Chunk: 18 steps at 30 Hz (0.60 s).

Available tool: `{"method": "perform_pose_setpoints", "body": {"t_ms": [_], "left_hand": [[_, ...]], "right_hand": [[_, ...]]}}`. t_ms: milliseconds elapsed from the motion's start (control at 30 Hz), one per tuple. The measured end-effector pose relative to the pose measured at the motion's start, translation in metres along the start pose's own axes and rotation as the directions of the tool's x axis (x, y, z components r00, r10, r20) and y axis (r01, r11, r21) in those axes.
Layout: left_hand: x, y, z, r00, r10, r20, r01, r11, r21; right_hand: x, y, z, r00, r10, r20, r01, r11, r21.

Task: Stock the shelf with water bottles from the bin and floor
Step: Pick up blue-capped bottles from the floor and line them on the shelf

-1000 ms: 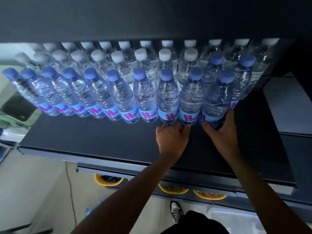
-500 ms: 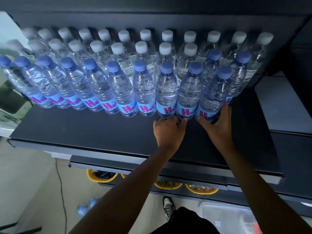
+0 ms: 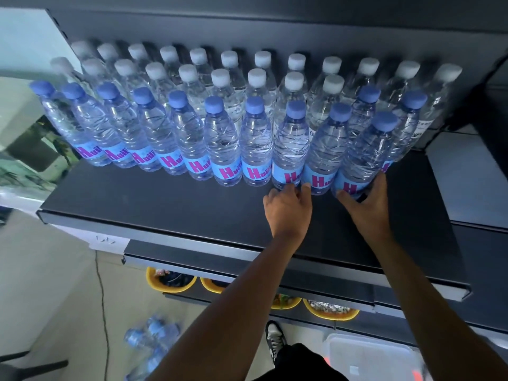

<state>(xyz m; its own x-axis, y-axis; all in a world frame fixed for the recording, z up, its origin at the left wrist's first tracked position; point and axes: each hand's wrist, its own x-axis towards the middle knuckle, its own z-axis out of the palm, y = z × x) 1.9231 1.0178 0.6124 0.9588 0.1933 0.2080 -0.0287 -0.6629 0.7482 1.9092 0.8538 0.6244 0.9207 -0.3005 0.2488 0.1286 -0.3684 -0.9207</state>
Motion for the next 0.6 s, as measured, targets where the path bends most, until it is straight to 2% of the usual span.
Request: {"method": "perform_pose_setpoints", "body": {"t_ms": [200,300,400,600], "left_hand": [[0.0015,-0.0034,0.0026,0.998,-0.053,-0.019,0.053,0.999,-0.007],[0.0031,-0.0025,-0.0014,0.988,-0.144,-0.047,0.14,0.987,-0.081],[0.0064,-0.0023,-0.0045,0.961,-0.241,-0.134,0.226,0.967,-0.118],[0.0082,-0.0015,-0.0038,0.954,-0.241,-0.179,0.218,0.966,-0.14]], "right_hand": [[-0.0004,-0.002,0.0009,1.0,0.003,0.002,-0.003,1.0,0.011],[-0.0005,0.0007,0.0001,1.0,-0.009,0.002,0.009,1.0,0.011],[-0.0006,0.0006,-0.0006,1.0,-0.013,0.004,0.013,1.0,0.021],[-0.0005,0.0019,-0.0019,0.999,-0.031,0.018,0.031,0.999,0.035]]}}
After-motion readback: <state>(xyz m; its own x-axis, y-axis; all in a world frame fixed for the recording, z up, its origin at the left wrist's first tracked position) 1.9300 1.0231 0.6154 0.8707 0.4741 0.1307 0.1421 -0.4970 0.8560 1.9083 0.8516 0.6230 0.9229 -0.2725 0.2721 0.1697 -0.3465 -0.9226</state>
